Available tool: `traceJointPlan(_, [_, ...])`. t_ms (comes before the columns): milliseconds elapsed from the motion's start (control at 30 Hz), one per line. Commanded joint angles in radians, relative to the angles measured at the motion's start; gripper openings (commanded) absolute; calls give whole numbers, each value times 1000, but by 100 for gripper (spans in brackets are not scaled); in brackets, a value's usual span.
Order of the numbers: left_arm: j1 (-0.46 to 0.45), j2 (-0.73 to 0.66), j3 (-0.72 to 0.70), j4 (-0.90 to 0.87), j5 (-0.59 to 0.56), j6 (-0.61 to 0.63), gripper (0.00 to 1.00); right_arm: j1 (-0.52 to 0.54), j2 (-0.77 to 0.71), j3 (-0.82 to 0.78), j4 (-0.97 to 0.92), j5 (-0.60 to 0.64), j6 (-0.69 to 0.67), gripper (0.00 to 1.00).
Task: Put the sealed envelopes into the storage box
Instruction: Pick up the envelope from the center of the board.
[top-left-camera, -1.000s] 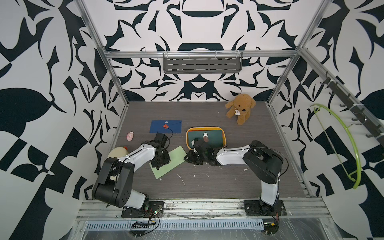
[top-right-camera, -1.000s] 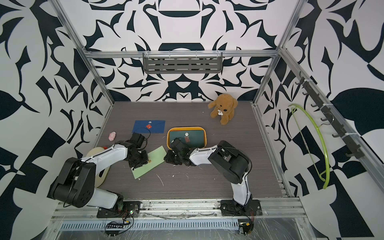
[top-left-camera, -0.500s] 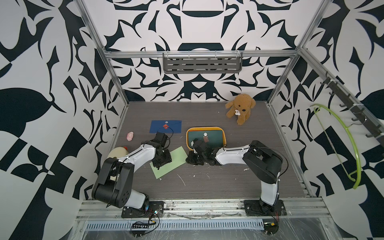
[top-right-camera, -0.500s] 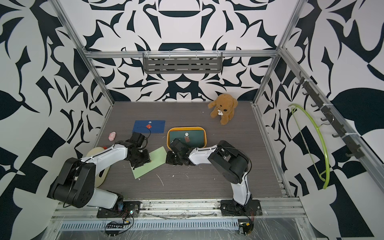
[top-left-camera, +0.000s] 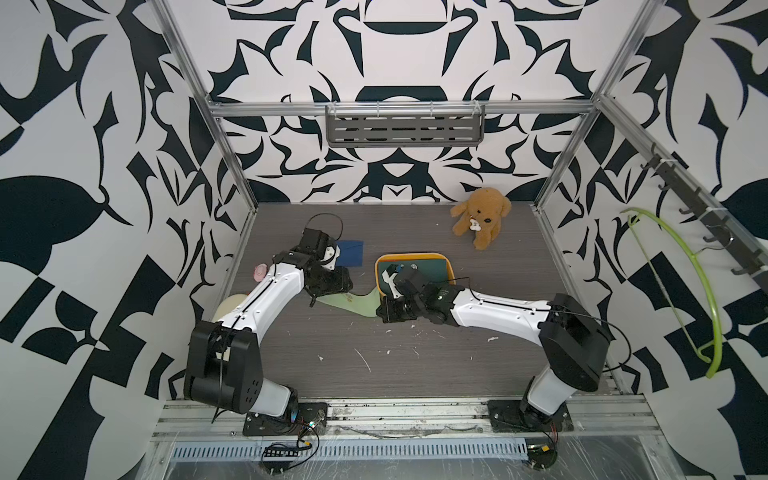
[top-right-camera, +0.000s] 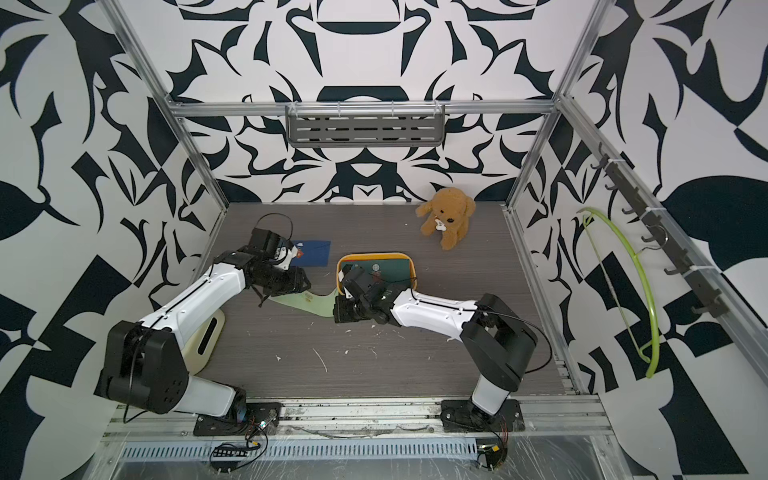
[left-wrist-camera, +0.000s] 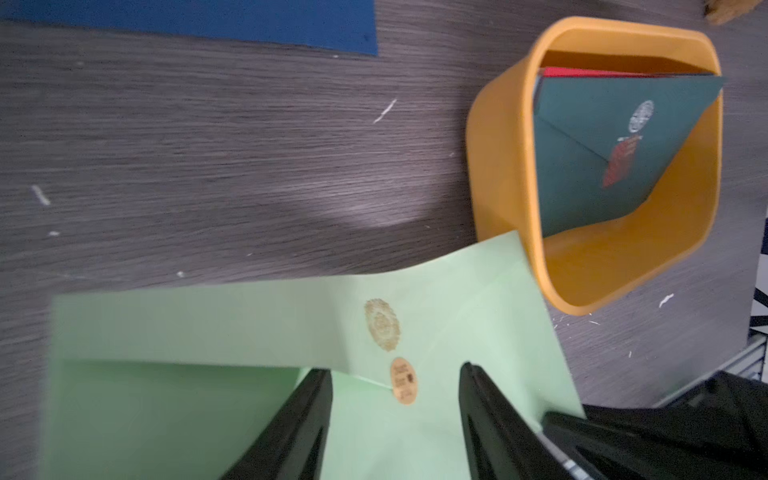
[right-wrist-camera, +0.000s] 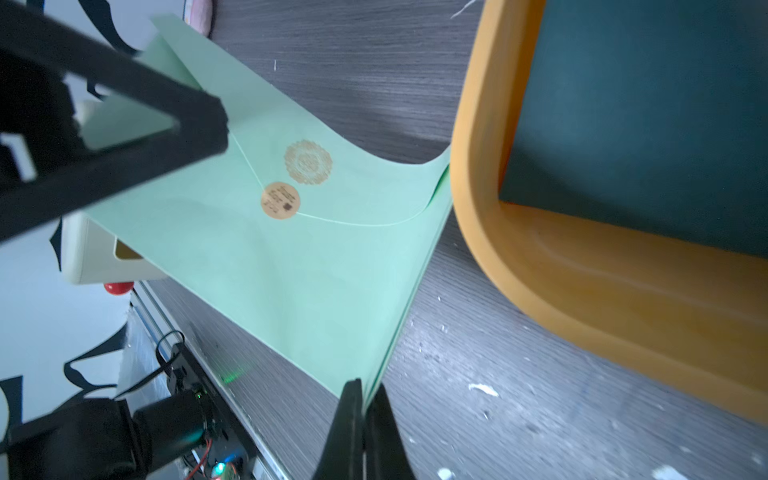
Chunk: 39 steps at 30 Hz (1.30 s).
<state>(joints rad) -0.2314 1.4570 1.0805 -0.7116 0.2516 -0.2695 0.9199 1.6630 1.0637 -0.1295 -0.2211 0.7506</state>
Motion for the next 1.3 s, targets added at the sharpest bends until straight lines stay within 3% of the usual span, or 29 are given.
traceJointPlan(0, [75,-48,-12,-27,113,-40,57,7,-23,32,-80,31,-60,4])
traceJointPlan(100, [112,-80,-70,1,252,-158,56,7,2,42,-67,71,-22,4])
traceJointPlan(267, [112,-137,-222,60,332,-286,55,12,78,54,27,145,91,4])
traceJointPlan(333, [113,-165,-244,9,278,-273,55,21,97,59,51,193,122,4])
traceJointPlan(500, [112,-313,-246,-101,-22,-237,57,35,151,92,87,192,119,4])
traceJointPlan(633, [112,-352,-219,-83,-65,-188,58,66,160,128,78,144,25,4])
traceJointPlan(767, [112,-292,-144,-73,-39,-69,57,113,97,155,10,153,-113,3])
traceJointPlan(867, [114,-238,-94,-71,20,39,57,124,16,148,-27,165,-188,3])
traceJointPlan(1067, [117,-227,-113,26,292,254,57,110,-143,124,-130,124,-339,2])
traceJointPlan(1167, [119,-229,-130,98,373,269,59,96,-192,128,-219,95,-410,2])
traceJointPlan(1267, [118,-205,-150,180,537,276,60,75,-236,137,-291,76,-467,1])
